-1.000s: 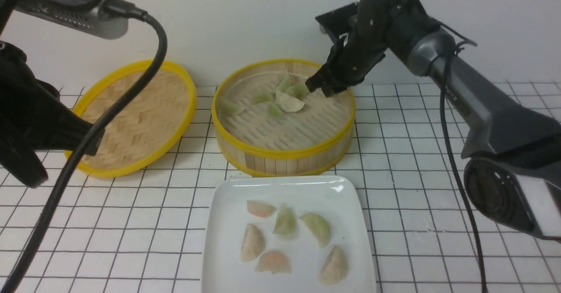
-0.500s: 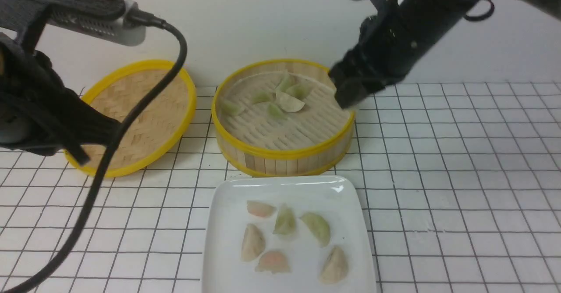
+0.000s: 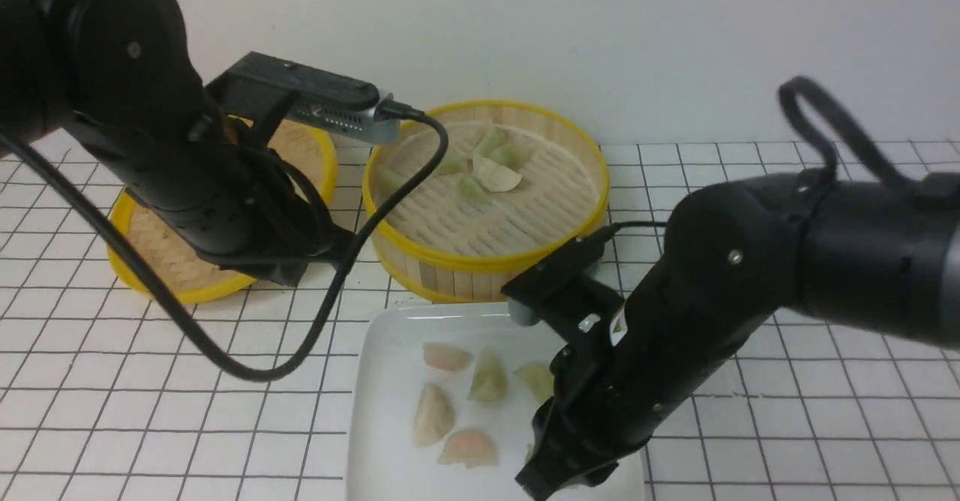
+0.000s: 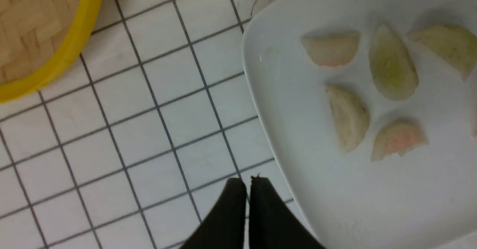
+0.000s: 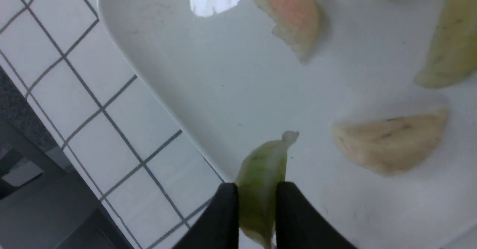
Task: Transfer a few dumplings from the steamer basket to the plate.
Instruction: Use the right arm to put the dumpling into the plate
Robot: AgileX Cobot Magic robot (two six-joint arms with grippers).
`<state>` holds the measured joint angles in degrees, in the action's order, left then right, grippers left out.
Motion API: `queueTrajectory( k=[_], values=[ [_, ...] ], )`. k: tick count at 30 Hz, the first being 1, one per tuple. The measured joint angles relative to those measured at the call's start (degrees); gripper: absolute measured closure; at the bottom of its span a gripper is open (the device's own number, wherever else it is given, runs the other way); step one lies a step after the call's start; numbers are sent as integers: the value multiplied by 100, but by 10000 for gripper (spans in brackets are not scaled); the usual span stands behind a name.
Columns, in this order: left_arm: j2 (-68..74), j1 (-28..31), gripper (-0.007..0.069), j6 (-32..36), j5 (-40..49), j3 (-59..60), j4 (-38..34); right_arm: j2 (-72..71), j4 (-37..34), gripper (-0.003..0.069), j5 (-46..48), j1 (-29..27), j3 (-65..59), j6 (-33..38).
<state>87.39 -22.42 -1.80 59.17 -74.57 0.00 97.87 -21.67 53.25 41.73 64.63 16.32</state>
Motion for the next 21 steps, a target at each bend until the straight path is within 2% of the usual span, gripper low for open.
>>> queueTrajectory(
  k=[5,7,11,16,21],
  values=[
    [659,6,627,0,195,-659,0,366,-159,419,-233,14,0,0],
    [1159,34,627,80,498,-1252,0,394,-270,326,-280,14,0,0],
    [2076,171,627,399,859,-2404,-192,331,-316,230,-145,14,0,-12],
    [3092,333,627,864,945,-3754,-331,-72,-287,202,500,14,0,-67],
    [3958,353,613,1673,455,-4823,-345,-551,-246,201,744,14,0,-135]
  ],
)
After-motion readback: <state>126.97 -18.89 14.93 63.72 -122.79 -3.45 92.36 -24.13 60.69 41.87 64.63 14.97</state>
